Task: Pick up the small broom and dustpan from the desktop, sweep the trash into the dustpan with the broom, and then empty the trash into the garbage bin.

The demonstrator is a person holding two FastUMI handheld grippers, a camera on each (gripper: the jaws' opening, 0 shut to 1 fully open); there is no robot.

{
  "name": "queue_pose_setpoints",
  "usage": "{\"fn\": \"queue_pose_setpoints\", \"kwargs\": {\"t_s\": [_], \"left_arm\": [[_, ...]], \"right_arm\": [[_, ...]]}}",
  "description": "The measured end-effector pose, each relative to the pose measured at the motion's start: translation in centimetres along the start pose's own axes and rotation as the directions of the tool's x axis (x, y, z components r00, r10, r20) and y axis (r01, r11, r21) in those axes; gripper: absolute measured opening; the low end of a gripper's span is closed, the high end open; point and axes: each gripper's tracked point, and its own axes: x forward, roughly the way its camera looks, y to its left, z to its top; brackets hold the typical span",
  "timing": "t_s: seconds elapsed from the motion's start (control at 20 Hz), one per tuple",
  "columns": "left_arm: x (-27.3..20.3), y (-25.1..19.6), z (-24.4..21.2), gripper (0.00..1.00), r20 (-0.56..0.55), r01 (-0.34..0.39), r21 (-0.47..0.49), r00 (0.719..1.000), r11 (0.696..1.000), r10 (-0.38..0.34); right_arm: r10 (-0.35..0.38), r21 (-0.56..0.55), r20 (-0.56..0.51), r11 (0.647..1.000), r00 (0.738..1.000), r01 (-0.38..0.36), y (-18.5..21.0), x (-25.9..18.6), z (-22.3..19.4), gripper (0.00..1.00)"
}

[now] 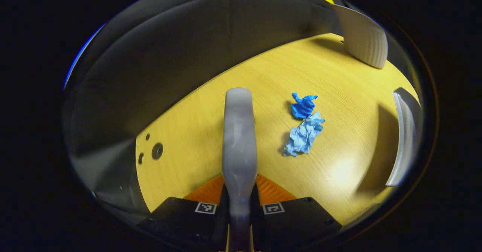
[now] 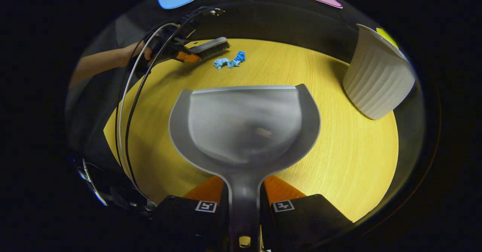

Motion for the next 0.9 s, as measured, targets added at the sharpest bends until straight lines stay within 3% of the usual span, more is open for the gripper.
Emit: {"fn": "queue_pose_setpoints", "kwargs": {"t_s": [0.1, 0.35, 0.6, 0.75, 0.9], "left_arm": [[1.0, -0.6, 1.8, 0.33, 0.016, 0.029, 0.086, 0.999, 0.996, -0.030], [2.4, -2.5, 3.4, 0.30, -0.009, 0.103, 0.243, 0.995, 0.965, -0.104], [1.2, -5.7, 3.1, 0.30, -0.018, 0.217, 0.228, 0.976, 0.949, -0.218], [-0.2, -8.5, 1.9, 0.30, -0.052, 0.279, 0.284, 0.960, 0.918, -0.275], [-2.2, -12.6, 0.7, 0.30, -0.085, 0.360, 0.268, 0.933, 0.894, -0.351]], "right_arm": [[0.001, -0.006, -0.013, 1.000, 1.000, -0.001, -0.5, 0.5, -0.1, 0.39], [0.004, -0.047, -0.031, 0.999, 1.000, -0.005, -1.0, 1.0, -0.5, 0.39], [0.015, -0.108, -0.061, 0.994, 0.998, -0.021, -1.0, 1.6, -1.8, 0.39], [0.021, -0.146, -0.076, 0.989, 0.997, -0.032, -1.1, 1.7, -1.8, 0.39], [0.031, -0.175, -0.073, 0.984, 0.997, -0.043, -1.2, 1.6, -1.9, 0.39]]}}
